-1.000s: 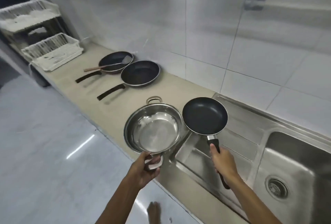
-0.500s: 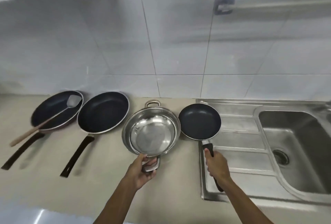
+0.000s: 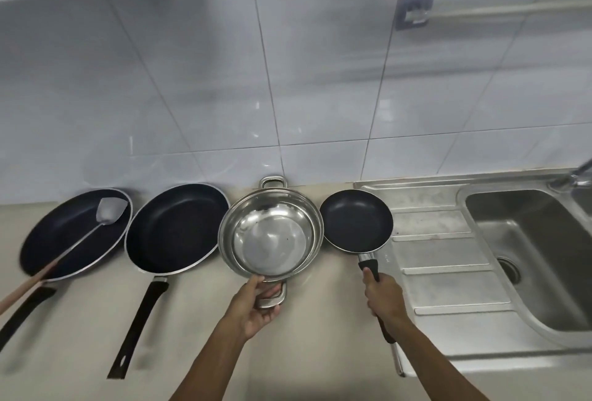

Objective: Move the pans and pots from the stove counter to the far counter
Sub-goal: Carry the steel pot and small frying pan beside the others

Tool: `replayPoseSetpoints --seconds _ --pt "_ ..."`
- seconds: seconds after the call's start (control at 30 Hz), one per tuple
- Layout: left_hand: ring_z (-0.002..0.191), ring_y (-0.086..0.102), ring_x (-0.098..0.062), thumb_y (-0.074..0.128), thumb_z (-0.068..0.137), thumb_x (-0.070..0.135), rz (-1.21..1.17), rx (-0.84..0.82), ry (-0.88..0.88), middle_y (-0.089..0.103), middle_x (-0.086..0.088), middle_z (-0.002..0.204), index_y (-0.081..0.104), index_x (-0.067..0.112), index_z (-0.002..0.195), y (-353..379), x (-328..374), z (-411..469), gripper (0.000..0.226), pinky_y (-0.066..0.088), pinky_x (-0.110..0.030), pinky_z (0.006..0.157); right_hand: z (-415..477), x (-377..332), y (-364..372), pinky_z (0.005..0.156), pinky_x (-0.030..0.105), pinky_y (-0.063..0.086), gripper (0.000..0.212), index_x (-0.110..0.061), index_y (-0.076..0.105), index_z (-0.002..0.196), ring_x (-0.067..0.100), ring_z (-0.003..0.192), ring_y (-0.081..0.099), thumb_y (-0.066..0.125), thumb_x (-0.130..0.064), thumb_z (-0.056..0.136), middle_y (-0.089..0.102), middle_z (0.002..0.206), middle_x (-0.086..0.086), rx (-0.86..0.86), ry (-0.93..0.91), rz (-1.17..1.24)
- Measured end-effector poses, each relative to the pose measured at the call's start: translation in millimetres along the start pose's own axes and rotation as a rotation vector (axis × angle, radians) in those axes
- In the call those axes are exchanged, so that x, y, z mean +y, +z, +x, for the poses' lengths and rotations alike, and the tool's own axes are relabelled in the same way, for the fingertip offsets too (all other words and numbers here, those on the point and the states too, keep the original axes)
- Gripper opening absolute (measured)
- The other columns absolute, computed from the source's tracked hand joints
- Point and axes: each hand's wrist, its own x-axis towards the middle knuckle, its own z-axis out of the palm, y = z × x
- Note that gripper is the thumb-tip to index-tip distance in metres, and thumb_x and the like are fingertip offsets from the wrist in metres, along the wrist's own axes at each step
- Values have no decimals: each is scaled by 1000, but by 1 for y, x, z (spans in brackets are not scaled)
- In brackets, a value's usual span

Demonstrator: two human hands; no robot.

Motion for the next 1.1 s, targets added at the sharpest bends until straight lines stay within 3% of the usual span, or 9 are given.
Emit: replayPoseSetpoints --seconds 0.1,0.3,0.5,0.67,1.1 --pt "88 70 -27 67 93 29 15 -5 2 81 -11 88 63 11 110 3 5 7 25 56 -34 60 7 -8 6 38 26 41 39 -6 59 76 19 39 52 51 -35 102 58 59 8 22 -4 -17" --pt "103 70 -27 63 97 34 27 -11 58 76 -17 114 62 13 117 1 0 18 30 55 -39 69 24 -21 11 41 28 43 40 -7 60 77 23 42 55 51 -37 102 62 62 10 39 0 -61" --pt "100 72 -24 63 95 44 46 -10 122 81 -12 99 60 14 112 0 -6 18 35 55 -38 68 35 -28 20 40 28 44 39 -9 61 79 20 39 53 48 -37 103 60 59 8 25 -8 -65" --pt "103 71 -24 62 95 45 47 -10 127 80 -12 100 59 13 114 -1 -6 17 37 55 -38 70 45 -36 27 39 28 44 43 -2 61 83 18 38 49 47 -36 104 55 58 9 -27 20 4" --pt "97 73 -23 63 95 43 35 26 139 81 -12 98 59 10 120 3 -7 15 41 56 -39 69 49 -36 21 39 29 44 44 -5 59 74 20 38 49 48 -34 104 55 55 7 -4 -17 31"
